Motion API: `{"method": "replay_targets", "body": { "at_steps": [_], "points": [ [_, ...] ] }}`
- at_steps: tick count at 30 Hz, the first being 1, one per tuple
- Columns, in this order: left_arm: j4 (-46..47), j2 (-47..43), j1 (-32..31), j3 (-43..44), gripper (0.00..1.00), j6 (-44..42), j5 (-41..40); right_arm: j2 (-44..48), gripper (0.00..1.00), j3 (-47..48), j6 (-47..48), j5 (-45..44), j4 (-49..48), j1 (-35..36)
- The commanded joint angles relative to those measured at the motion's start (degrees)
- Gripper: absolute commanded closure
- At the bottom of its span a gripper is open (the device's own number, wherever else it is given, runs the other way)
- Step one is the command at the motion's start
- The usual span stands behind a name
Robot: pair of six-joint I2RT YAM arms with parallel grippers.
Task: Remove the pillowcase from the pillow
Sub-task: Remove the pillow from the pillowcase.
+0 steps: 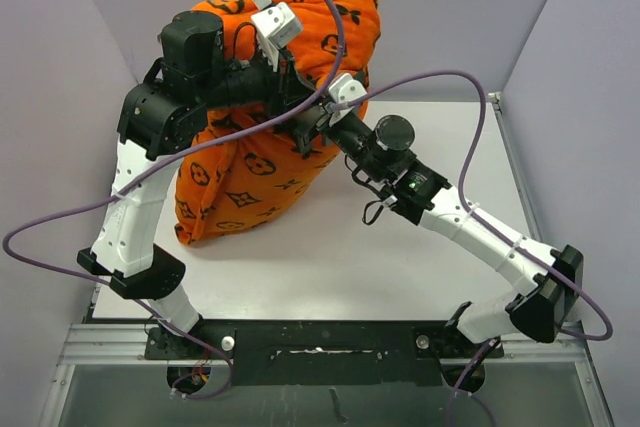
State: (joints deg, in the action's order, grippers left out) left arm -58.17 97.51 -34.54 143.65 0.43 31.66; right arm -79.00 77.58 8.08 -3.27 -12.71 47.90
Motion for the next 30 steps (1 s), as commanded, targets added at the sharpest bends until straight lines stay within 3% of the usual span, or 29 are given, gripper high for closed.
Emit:
{"method": "replay_targets", "body": {
  "at_steps": [1, 6, 7, 8, 10, 11, 12, 13, 17, 23, 25, 27, 29, 30],
  "points": [
    [7.9, -2.0, -2.5, 5.2, 1.00, 4.4, 8.3, -4.8, 0.02, 1.6, 3.8, 3.6, -10.3, 0.6],
    [7.6, -2.6, -2.5, 5.1, 1.00, 6.0, 10.7, -10.0, 0.01, 5.4, 7.4, 3.8, -11.4, 1.6],
    [7.6, -2.7, -2.5, 5.1, 1.00, 6.2, 10.9, -11.0, 0.06, 6.0, 7.8, 3.0, -11.9, 1.8],
    [7.5, -2.8, -2.5, 5.2, 1.00, 6.4, 11.3, -11.6, 0.16, 6.3, 7.8, 2.4, -12.8, 1.8],
    [6.8, -2.8, -2.5, 6.2, 1.00, 6.5, 11.9, -12.9, 0.47, 7.5, 7.7, -1.5, -13.9, 1.8],
    [6.3, -2.8, -2.5, 6.9, 1.00, 6.3, 11.9, -13.2, 0.64, 7.4, 7.5, -3.0, -15.1, 1.6],
    [5.8, -3.0, -2.2, 7.6, 1.00, 5.8, 11.7, -13.3, 0.90, 6.7, 7.5, -4.6, -16.5, 1.6],
    [5.5, -3.4, -1.8, 8.0, 1.00, 5.2, 11.4, -13.4, 1.00, 6.0, 6.8, -7.6, -18.0, 1.7],
    [6.8, -7.8, 1.3, 3.8, 1.00, -0.3, 6.4, -12.0, 1.00, 2.2, 3.4, -10.5, -20.2, 0.9],
    [18.3, -20.7, 4.6, -19.0, 0.97, -12.7, -4.1, -8.6, 1.00, 0.3, -0.8, -8.8, -15.9, 1.1],
    [18.5, -23.2, 4.7, -24.8, 0.69, -16.8, -4.8, -7.4, 1.00, 0.4, -3.4, -8.0, -14.4, 0.9],
    [18.6, -26.2, 4.6, -30.5, 0.56, -21.3, -3.3, -6.5, 1.00, 0.9, -5.2, -7.4, -13.2, 0.9],
    [19.8, -29.1, 4.3, -36.2, 0.33, -25.9, -2.9, -6.0, 1.00, 1.6, -6.4, -6.7, -12.3, 0.9],
    [21.5, -30.3, 3.8, -39.1, 0.26, -27.3, -4.1, -5.8, 1.00, 1.9, -6.9, -6.3, -11.8, 0.9]
  ]
}}
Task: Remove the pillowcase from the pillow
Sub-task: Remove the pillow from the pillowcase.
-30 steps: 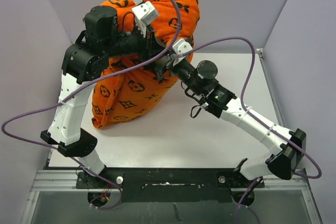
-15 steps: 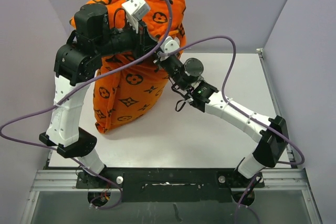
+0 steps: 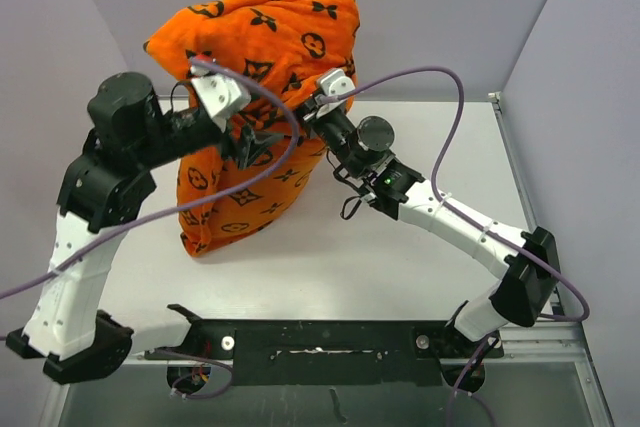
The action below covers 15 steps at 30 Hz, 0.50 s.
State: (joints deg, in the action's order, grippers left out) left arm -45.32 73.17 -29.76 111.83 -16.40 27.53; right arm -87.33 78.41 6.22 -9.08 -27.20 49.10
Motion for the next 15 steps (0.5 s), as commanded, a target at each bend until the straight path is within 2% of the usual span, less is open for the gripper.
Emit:
{"method": "replay_targets", "body": {
  "at_steps": [1, 5, 7, 9, 15],
  "points": [
    [11.2, -7.1, -1.6, -9.8, 0.23, -11.4, -2.1, 2.6, 1.00, 1.4, -5.4, -0.3, 3.2, -0.1],
    [19.3, -9.1, -3.3, -16.5, 0.12, -18.1, -6.3, 2.9, 1.00, 2.3, -5.9, -0.1, 4.0, 1.2],
    [25.6, -9.6, -5.7, -20.7, 0.11, -21.7, -10.7, 2.9, 1.00, 2.6, -6.1, -0.6, 4.2, 2.1],
    [31.8, -10.1, -7.5, -24.5, 0.12, -26.4, -11.9, 2.7, 1.00, 2.9, -6.3, -0.9, 4.4, 2.9],
    [41.7, -8.8, -10.5, -30.2, 0.18, -41.7, -16.1, 2.9, 1.00, 3.0, -7.2, -1.8, 5.4, 4.2]
  ]
}}
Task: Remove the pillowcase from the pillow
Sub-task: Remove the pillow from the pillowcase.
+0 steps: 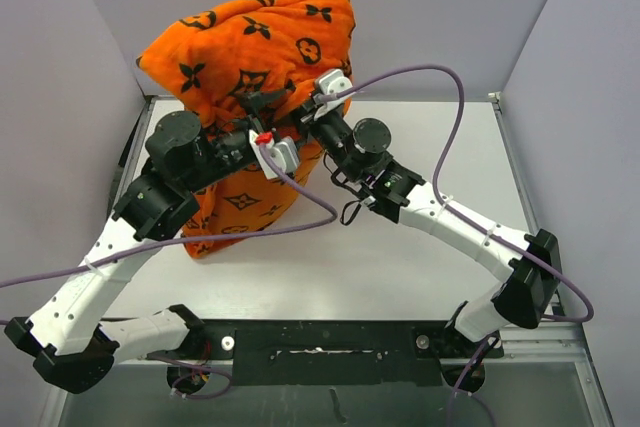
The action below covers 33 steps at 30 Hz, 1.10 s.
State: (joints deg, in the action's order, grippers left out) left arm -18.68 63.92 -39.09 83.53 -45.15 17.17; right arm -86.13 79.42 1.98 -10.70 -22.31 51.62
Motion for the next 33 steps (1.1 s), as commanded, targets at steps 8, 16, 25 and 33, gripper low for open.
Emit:
{"method": "replay_targets", "body": {
  "at_steps": [8, 16, 25, 33],
  "points": [
    [23.3, -0.5, 1.0, -4.6, 0.34, -19.7, -9.8, 3.8, 1.00, -0.7, -3.2, -1.2, 0.7, 1.4],
    [22.0, 3.0, 5.5, 0.7, 0.52, -21.2, -13.9, 4.8, 1.00, -1.7, -2.9, -1.6, 1.7, 1.5],
    [29.8, 6.9, 6.7, 9.7, 0.98, -21.1, -14.3, 4.0, 1.00, -3.3, -0.6, -6.7, 6.5, 1.0],
    [36.0, 10.9, 7.9, 23.0, 1.00, -20.6, -13.5, 6.3, 1.00, -14.9, -5.0, -8.5, 4.6, -1.2]
  ]
}}
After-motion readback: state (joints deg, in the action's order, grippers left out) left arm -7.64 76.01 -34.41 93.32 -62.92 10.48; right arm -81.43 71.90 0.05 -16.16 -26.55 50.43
